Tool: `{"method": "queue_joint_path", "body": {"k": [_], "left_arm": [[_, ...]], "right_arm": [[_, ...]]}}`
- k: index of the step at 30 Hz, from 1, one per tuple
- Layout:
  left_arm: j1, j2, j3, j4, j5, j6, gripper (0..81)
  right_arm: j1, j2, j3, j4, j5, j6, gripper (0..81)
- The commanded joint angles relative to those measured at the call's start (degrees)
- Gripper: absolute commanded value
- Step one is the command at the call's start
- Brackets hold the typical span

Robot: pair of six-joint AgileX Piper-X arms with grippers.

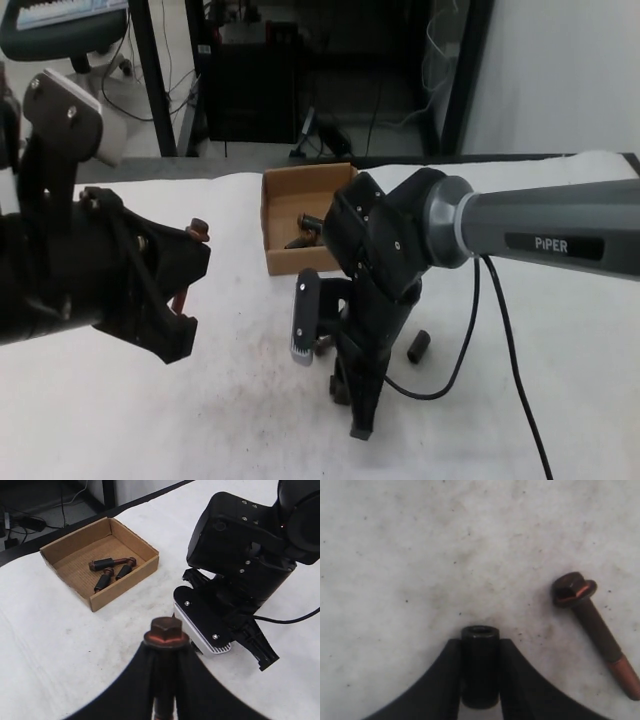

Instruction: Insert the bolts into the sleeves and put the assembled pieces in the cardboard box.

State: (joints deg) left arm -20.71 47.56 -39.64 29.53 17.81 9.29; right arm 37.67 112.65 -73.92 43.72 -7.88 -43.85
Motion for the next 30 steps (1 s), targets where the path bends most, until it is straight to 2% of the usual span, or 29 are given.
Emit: {"method": "queue_joint_path", "body": {"k": [1,6,12,16,21,28,30], "left_arm": [[0.02,-0.42,-0.16,-0.75,-1.09,0.65,0.1],[0.02,-0.42,-0.16,-4.03,-1.18,0.23,0.1],[0.02,-0.42,-0.16,-14.07,-0.96,-7.57,0.1],[0.02,-0.42,-0.16,-24.46,-0.05,-12.88,0.1],[0.02,-0.42,-0.16,-35.53,5.62,-17.21,0.1],[0.02,-0.26,-0.16,-39.76,10.64,-18.78,0.1],[0.02,0.14,-0.01,-40.91,13.91,-21.13,0.1]], "right_arm": [[0.47,-0.90,0.12,1.21,-1.00,5.31,0.8],[0.23,-7.75,0.12,-5.03,-9.15,16.51,0.8],[-0.11,-17.20,0.22,-20.08,-16.45,31.11,0.8],[-0.49,-21.95,1.38,-28.40,-20.31,37.48,0.8],[-1.06,-25.77,9.31,-40.13,-25.45,43.85,0.8],[-1.03,-28.00,24.13,-62.54,-32.99,53.94,0.8],[-0.91,-28.00,27.95,-71.15,-34.53,57.30,0.8]]}}
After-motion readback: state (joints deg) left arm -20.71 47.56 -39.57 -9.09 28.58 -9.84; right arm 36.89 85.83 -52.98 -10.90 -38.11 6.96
